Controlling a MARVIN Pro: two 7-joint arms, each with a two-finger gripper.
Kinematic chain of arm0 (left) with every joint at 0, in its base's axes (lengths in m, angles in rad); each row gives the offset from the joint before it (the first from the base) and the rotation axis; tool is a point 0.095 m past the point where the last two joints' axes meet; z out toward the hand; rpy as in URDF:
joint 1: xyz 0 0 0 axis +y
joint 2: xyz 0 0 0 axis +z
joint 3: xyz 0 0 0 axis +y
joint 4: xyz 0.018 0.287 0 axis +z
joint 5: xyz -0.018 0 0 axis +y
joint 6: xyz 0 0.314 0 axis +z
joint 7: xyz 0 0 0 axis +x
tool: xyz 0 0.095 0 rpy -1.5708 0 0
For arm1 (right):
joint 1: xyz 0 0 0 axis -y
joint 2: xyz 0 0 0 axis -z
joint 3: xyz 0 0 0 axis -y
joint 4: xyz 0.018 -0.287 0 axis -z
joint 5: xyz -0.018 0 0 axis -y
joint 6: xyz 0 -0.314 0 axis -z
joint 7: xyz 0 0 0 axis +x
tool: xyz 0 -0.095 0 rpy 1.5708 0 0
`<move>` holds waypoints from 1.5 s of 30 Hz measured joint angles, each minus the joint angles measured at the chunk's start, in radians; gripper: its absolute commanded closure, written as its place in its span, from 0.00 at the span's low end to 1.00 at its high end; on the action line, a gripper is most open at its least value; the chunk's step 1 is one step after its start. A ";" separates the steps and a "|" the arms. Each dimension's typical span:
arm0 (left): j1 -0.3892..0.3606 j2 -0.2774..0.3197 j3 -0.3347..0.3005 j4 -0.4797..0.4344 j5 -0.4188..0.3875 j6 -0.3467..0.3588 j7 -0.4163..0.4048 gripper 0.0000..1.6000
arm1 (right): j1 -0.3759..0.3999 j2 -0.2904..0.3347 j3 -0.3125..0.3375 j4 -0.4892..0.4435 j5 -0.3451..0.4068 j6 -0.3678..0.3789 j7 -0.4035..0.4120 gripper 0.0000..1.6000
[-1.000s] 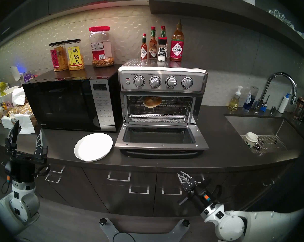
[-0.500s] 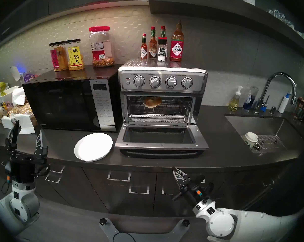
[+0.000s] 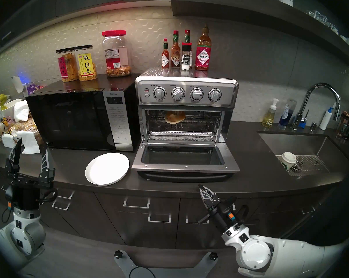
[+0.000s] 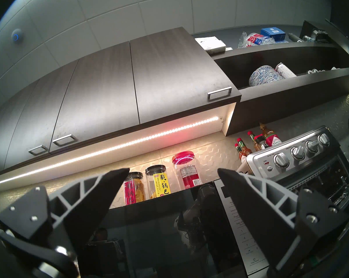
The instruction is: Open the oven and place the bagel inside on the rack
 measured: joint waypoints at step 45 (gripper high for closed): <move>0.000 0.000 -0.001 -0.001 0.000 0.000 0.000 0.00 | 0.027 -0.054 0.013 -0.035 0.089 0.062 0.041 1.00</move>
